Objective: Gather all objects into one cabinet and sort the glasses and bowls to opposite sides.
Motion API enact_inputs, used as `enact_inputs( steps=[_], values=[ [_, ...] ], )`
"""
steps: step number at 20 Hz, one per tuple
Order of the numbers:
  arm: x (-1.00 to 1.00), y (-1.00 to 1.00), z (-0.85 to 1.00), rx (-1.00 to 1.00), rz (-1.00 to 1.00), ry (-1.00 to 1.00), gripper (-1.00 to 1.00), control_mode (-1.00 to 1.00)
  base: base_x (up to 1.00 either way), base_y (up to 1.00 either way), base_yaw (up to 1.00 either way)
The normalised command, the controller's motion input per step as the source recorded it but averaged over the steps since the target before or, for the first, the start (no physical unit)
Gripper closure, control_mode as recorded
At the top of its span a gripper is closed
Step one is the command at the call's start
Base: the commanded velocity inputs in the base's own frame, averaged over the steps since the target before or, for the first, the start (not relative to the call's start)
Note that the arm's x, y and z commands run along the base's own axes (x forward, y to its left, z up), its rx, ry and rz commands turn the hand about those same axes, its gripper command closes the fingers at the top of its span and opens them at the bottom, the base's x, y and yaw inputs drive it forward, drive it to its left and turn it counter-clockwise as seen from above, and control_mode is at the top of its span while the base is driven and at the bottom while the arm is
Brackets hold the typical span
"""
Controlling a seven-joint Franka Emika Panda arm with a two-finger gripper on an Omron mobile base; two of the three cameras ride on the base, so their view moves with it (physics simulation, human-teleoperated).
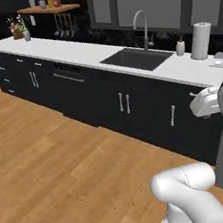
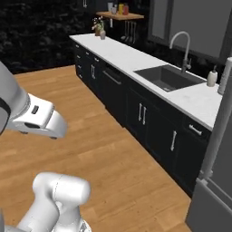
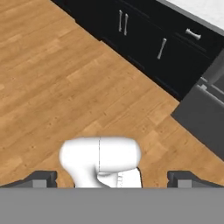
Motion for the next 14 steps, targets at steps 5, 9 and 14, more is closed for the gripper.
enact_inputs(
  steps=[5,9,14],
  values=[
    [0.0,0.0,0.0,0.0,0.0,0.0,-1.0,1.0,1.0,0.62,-0.07],
    [0.0,0.0,0.0,0.0,0.0,0.0,-1.0,1.0,1.0,0.61,-0.08],
    [0.0,0.0,0.0,0.0,0.0,0.0,-1.0,1.0,1.0,0.57,-0.1]
  ],
)
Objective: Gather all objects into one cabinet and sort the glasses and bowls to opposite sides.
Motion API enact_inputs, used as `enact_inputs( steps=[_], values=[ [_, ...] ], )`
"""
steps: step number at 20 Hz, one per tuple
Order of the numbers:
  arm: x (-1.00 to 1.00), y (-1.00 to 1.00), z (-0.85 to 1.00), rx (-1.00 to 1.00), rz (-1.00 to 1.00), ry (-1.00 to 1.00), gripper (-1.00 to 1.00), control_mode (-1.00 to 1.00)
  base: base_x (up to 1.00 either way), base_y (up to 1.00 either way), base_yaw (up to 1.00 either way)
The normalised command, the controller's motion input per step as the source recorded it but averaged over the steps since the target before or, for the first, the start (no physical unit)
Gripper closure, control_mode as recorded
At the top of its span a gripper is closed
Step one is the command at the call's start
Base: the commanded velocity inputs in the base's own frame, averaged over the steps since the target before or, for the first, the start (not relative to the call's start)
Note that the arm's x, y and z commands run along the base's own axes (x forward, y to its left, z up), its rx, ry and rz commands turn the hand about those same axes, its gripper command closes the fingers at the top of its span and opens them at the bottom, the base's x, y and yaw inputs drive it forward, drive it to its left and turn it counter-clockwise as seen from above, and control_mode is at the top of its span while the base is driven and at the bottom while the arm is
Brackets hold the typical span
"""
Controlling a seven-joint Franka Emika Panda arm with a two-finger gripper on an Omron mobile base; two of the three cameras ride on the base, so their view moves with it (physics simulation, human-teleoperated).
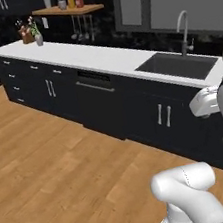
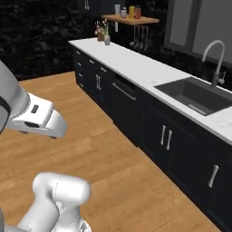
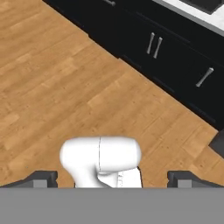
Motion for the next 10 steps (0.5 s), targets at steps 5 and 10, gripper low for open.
enact_inputs(
  steps=[5,10],
  values=[
    [0.0,0.0,0.0,0.0,0.0,0.0,-1.0,1.0,1.0,0.6,-0.12],
    [0.0,0.0,0.0,0.0,0.0,0.0,-1.0,1.0,0.98,0.49,-0.19]
  ],
)
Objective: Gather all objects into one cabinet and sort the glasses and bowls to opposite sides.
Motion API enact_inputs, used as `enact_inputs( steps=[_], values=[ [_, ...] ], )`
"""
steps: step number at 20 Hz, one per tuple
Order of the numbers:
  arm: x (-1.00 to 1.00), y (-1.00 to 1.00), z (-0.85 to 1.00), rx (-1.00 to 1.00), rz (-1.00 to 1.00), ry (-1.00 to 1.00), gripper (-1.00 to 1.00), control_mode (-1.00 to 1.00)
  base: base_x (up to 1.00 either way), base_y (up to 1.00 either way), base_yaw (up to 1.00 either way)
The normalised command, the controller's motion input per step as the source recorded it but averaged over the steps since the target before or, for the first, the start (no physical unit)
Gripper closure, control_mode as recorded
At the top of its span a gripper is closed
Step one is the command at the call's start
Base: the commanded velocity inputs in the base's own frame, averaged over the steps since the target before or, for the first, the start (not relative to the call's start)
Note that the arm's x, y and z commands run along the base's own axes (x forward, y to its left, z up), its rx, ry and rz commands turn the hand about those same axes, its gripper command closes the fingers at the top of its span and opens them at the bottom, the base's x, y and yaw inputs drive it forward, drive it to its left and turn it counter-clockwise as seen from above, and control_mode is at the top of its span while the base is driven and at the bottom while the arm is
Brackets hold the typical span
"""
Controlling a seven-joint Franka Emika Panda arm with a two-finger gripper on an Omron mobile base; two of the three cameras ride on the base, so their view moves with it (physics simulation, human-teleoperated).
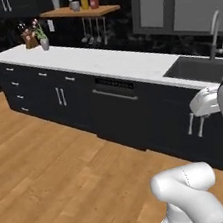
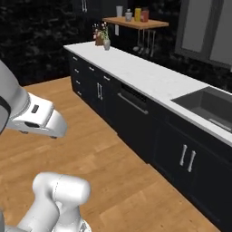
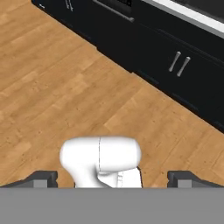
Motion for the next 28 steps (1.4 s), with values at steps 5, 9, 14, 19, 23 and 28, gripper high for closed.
enact_inputs(
  steps=[5,9,14,19,23,28],
  values=[
    [0.0,0.0,0.0,0.0,0.0,0.0,-1.0,1.0,0.84,0.4,-0.33],
    [0.0,0.0,0.0,0.0,0.0,0.0,-1.0,1.0,0.73,0.36,-0.46],
    [0.0,0.0,0.0,0.0,0.0,0.0,-1.0,1.0,0.81,0.6,-0.45],
    [0.0,0.0,0.0,0.0,0.0,0.0,-1.0,1.0,0.85,0.71,-0.41],
    [0.0,0.0,0.0,0.0,0.0,0.0,-1.0,1.0,0.63,0.64,-0.38],
    [0.0,0.0,0.0,0.0,0.0,0.0,-1.0,1.0,0.57,0.66,-0.37]
  ],
)
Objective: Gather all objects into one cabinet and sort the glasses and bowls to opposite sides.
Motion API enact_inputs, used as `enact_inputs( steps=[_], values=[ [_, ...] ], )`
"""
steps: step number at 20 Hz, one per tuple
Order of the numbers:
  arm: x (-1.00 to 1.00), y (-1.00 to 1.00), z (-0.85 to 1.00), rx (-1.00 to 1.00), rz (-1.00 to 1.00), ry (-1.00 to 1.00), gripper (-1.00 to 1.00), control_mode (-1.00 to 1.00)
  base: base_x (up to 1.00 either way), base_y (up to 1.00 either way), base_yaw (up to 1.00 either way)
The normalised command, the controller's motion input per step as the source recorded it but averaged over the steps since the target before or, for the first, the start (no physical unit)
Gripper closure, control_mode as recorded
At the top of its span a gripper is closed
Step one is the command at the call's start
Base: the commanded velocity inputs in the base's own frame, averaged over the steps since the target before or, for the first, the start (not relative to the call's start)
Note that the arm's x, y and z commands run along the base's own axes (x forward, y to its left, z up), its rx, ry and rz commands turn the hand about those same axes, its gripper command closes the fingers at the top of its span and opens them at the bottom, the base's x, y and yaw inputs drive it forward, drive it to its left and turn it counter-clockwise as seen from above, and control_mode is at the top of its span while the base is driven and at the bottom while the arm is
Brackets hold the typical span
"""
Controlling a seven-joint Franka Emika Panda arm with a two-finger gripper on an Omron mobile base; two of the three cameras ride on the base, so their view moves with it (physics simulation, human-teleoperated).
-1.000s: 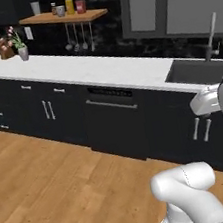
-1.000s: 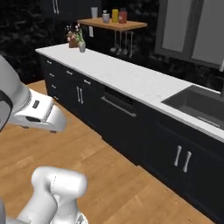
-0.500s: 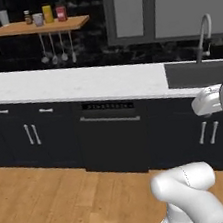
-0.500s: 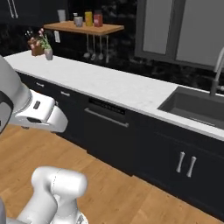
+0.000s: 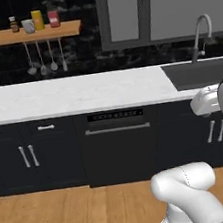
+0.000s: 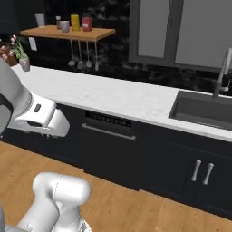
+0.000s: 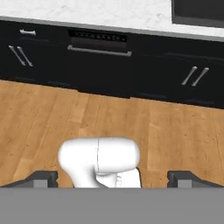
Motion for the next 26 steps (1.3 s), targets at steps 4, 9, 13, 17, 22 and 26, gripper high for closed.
enact_inputs(
  steps=[4,9,13,17,22,26],
  values=[
    [0.0,0.0,0.0,0.0,0.0,0.0,-1.0,1.0,0.5,0.84,-0.3],
    [0.0,0.0,0.0,0.0,0.0,0.0,-1.0,1.0,0.61,0.97,-0.24],
    [0.0,0.0,0.0,0.0,0.0,0.0,-1.0,1.0,0.64,0.94,-0.2],
    [0.0,0.0,0.0,0.0,0.0,0.0,-1.0,1.0,0.71,0.76,-0.17],
    [0.0,0.0,0.0,0.0,0.0,0.0,-1.0,1.0,0.69,0.68,-0.17],
    [0.0,0.0,0.0,0.0,0.0,0.0,-1.0,1.0,0.55,0.45,-0.15]
  ],
)
